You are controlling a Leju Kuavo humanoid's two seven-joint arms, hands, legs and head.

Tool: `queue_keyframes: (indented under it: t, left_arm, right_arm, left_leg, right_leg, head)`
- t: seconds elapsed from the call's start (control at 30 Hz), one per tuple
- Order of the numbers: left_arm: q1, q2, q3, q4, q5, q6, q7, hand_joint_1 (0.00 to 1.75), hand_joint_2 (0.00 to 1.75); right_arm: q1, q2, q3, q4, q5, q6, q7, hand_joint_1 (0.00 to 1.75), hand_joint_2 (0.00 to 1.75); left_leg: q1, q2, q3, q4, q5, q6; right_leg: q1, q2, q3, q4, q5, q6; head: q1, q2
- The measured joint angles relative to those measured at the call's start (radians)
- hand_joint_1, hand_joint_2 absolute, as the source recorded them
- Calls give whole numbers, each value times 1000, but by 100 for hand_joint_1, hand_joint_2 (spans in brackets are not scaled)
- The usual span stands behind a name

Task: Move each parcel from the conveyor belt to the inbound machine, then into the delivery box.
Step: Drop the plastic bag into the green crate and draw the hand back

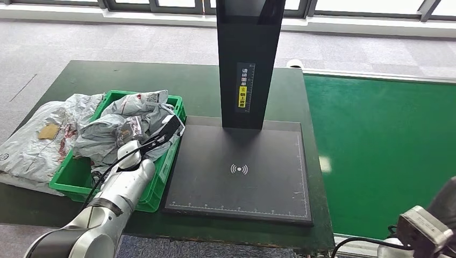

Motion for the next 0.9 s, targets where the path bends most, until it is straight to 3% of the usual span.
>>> queue_keyframes:
  t: [0.1,0.17,0.23,0.3,0.43,0.57,0.9]
  left_arm:
    - [-1,5,0,6,0,-4,6,175,175]
    - [-1,8,0,10,0,-9,17,89,175]
    - [0,11,1,12,0,-6,27,1,87]
    - [3,14,3,11,0,21,33,0,0]
    - [28,18,19,-12,2,172,12,0,0]
    - [89,12,50,-122,22,305,-102,0,0]
    - [156,-2,85,-300,32,321,-145,0,0]
  right_arm:
    - [-1,0,0,4,0,0,0,0,175]
    - [-2,0,0,8,0,0,0,0,175]
    - [-4,0,0,13,0,0,0,0,175]
    - [-5,0,0,18,0,0,0,0,175]
    - [-6,0,0,25,0,0,0,0,175]
    - [-7,0,0,27,-1,0,0,0,175]
    - [-7,0,0,27,-2,0,0,0,175]
  left_leg:
    - [0,0,1,0,0,0]
    - [0,0,1,0,0,0]
    - [0,0,1,0,0,0]
    - [0,0,1,0,0,0]
    - [0,0,1,0,0,0]
    - [0,1,1,0,0,-1]
    - [0,0,-1,0,0,0]
  right_leg:
    - [0,0,0,0,0,0]
    - [0,0,1,0,0,0]
    - [0,0,1,0,0,0]
    - [0,0,1,0,0,0]
    - [0,0,1,0,0,0]
    - [0,1,0,0,0,0]
    - [0,0,-1,0,0,0]
  head:
    - [0,0]
    - [0,0]
    - [0,0]
    - [0,0]
    - [0,0]
    - [0,0]
    - [0,0]
